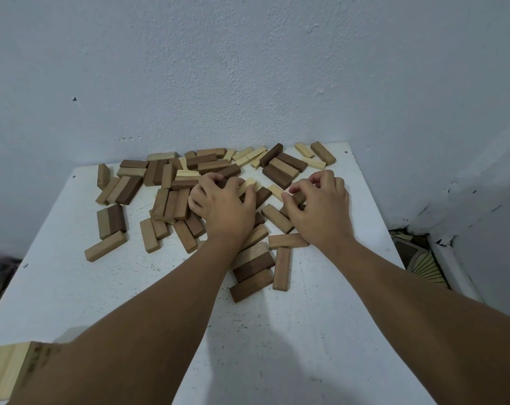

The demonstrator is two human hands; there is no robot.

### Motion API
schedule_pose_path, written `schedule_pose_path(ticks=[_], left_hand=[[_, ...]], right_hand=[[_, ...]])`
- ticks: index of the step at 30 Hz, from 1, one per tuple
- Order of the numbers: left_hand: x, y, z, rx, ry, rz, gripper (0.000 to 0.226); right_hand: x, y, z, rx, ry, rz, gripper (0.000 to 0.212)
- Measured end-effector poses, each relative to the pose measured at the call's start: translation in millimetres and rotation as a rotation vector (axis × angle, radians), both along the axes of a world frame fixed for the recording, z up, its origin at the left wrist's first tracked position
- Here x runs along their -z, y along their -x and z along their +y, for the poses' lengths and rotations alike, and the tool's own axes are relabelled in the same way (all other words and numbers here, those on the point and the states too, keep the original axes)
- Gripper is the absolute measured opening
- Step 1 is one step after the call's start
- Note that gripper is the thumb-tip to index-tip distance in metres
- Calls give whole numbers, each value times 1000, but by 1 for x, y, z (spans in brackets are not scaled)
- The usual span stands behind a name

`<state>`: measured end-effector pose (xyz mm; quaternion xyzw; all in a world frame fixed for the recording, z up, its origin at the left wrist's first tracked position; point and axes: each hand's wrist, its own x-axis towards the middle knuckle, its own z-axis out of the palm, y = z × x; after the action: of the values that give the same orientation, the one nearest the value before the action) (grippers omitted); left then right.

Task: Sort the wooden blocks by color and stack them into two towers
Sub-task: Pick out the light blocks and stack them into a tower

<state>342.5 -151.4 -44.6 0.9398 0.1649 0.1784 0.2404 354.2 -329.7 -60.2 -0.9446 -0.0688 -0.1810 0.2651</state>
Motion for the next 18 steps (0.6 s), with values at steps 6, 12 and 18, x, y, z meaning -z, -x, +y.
schedule_pose_path(ticks=[6, 12, 18], left_hand=[[-5, -1, 2, 46, 59, 95, 40], [-31, -11, 6, 60, 15, 275, 47], [-53, -20, 6, 185, -267, 371, 48]], right_hand=[[0, -1, -1, -32, 30, 23, 32], [-3, -2, -3, -78, -18, 60, 44], [-4, -1, -5, -92, -49, 72, 35]])
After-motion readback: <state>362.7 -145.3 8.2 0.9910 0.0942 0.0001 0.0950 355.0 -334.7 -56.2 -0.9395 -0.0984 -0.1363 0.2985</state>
